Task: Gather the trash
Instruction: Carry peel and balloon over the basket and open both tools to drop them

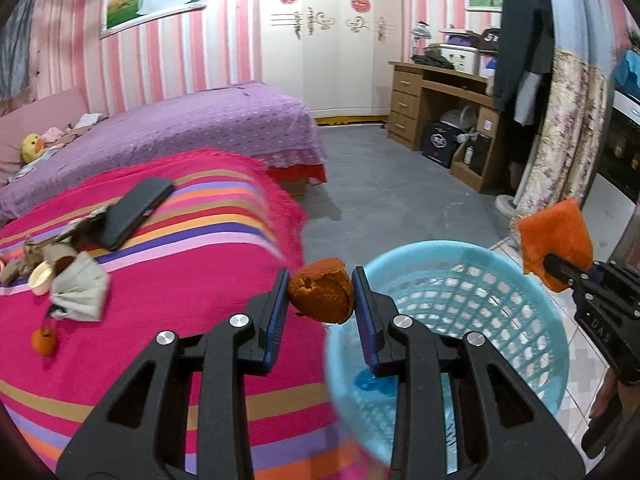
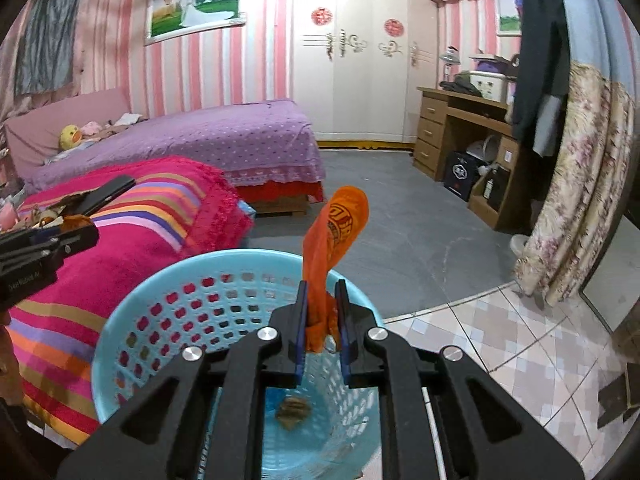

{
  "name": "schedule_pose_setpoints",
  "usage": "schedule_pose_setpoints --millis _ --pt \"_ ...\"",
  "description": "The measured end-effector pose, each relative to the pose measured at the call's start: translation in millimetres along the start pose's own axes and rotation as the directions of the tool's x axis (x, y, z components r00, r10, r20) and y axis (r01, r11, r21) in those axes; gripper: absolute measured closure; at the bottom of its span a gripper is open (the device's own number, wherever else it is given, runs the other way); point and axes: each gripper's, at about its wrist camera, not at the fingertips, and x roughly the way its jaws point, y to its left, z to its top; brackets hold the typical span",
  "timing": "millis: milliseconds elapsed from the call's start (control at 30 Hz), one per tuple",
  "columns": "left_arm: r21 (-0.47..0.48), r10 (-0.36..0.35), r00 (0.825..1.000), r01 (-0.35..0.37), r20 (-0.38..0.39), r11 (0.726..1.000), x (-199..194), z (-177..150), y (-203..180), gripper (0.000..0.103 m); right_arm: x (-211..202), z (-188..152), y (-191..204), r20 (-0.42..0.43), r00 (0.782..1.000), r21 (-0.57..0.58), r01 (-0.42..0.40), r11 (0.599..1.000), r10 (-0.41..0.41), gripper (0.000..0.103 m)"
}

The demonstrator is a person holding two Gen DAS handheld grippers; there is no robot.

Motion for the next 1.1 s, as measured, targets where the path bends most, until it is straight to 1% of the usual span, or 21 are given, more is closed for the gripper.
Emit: schedule_pose_setpoints --millis 167,467,533,567,600,700,800,1033,1100 --pt "0.023 -0.043 0.999 0.043 -0.016 0.999 9.0 -2.2 -22.6 0.072 -0.3 -1.2 -5.0 0.006 1.0 0.024 0.004 1.0 -0.004 0.09" --pt "0.033 -0.081 0.994 0.083 -0.068 0.996 25.0 -6.0 -33.0 0.072 2.5 -0.3 -1.2 0.005 1.0 0.018 0.012 1.0 -0.013 0.09" --pt "0.035 -0.093 0.993 0.096 -0.073 0.995 25.9 -6.6 -33.0 0.059 2.2 -0.4 -0.8 0.006 1.0 0.017 0.013 1.0 -0.013 0.09" --pt "0.035 -0.098 0.992 0.101 -0.075 0.994 26.2 -6.2 -33.6 0.044 2.4 -0.4 -0.9 0.005 1.0 0.018 0.012 1.0 -0.012 0.09" --pt "0.032 -0.088 0.994 0.09 -0.065 0.995 24.6 -5.8 -32.7 0.034 2.5 -0.5 -0.8 0.005 1.0 0.017 0.013 1.0 -0.013 0.09" --pt "0.032 -0.08 0.995 0.081 -0.052 0.996 22.3 -3.7 -30.6 0.022 1.5 -0.4 -1.7 0.008 1.0 0.022 0.021 1.0 -0.022 0.09" --pt "0.032 -0.06 0.997 0.061 -0.044 0.998 19.9 -2.6 -23.3 0.013 -0.5 0.0 -5.2 0.014 1.0 0.035 0.025 0.999 -0.025 0.09" --pt "0.007 -0.018 0.999 0.018 -0.029 1.0 17.4 -1.7 6.4 0.011 4.3 -3.3 -1.3 0.01 1.0 0.033 0.016 0.999 -0.016 0.09" --pt "0.005 0.003 1.0 -0.003 -0.026 1.0 17.7 -2.3 13.5 0.009 9.5 -4.8 2.0 -0.002 1.0 0.021 0.015 1.0 -0.015 0.09"
